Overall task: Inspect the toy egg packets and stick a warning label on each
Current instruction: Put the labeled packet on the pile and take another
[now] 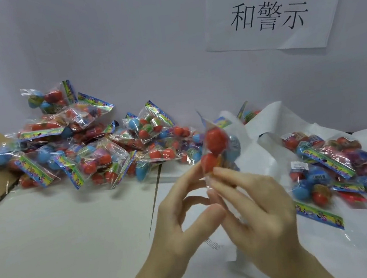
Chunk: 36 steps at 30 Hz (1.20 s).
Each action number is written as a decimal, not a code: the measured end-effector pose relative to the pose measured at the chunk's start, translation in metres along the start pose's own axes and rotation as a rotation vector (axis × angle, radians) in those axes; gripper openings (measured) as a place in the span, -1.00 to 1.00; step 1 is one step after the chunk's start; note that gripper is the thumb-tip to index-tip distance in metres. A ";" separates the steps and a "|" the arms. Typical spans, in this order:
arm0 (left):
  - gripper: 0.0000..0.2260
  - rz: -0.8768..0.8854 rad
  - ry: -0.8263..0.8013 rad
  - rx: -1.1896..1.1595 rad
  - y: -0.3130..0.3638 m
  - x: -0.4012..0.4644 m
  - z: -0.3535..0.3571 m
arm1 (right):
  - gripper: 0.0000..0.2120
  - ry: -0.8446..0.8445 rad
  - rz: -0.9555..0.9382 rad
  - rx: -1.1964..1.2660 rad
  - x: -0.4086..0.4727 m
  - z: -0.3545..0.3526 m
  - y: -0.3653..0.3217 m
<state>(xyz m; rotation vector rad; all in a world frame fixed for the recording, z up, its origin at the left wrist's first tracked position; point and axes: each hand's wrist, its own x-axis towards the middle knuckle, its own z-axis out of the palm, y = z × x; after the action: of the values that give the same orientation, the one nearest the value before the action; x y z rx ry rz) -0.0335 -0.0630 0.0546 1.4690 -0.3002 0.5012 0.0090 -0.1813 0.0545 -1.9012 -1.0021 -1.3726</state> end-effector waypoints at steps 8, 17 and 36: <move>-0.74 -0.221 0.162 -0.289 0.006 0.001 0.000 | -0.67 -0.182 0.133 0.505 -0.002 -0.009 -0.013; -0.75 -0.320 0.235 -0.502 0.016 0.010 -0.004 | -0.64 0.033 0.547 0.392 0.008 -0.006 0.000; -0.72 -0.349 0.180 -0.304 0.010 0.009 -0.004 | -0.85 -0.018 0.769 0.678 0.011 -0.011 0.002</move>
<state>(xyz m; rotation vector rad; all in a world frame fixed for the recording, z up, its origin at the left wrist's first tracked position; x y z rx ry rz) -0.0315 -0.0574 0.0675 1.1396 0.0255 0.2867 0.0066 -0.1887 0.0684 -1.5085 -0.5287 -0.4801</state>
